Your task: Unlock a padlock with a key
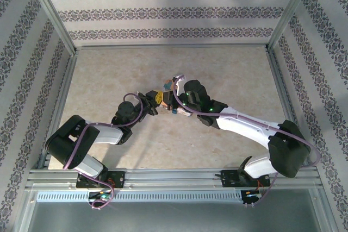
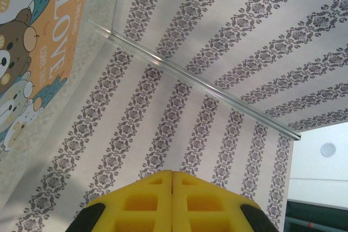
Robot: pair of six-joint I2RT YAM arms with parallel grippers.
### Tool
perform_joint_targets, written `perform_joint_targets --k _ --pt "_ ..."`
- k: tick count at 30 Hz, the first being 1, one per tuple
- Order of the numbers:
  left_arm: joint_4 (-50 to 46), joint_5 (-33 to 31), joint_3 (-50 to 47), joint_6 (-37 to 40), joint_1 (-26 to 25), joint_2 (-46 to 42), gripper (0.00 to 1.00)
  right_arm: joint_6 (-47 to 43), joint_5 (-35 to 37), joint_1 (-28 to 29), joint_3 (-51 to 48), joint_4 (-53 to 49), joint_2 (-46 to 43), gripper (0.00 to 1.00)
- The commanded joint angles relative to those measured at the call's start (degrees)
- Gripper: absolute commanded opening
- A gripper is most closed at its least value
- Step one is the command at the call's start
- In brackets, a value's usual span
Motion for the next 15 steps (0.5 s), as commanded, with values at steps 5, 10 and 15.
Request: perform_joint_targets --k 5,10,15 --pt "1.0 -0.4 -0.8 -0.4 -0.7 0.1 0.01 0.7 1.8 -0.4 -1.8 1.7 -3.5 0.0" --pt "-4.7 0.8 0.4 6.6 0.2 -4.0 0.0 2.4 -0.8 -2.2 -5.1 2.0 -7.6 0.2" --pt "-24.4 5.5 5.3 20.8 3.7 -14.8 0.0 4.9 -5.1 -6.0 -9.2 1.8 -14.5 0.48"
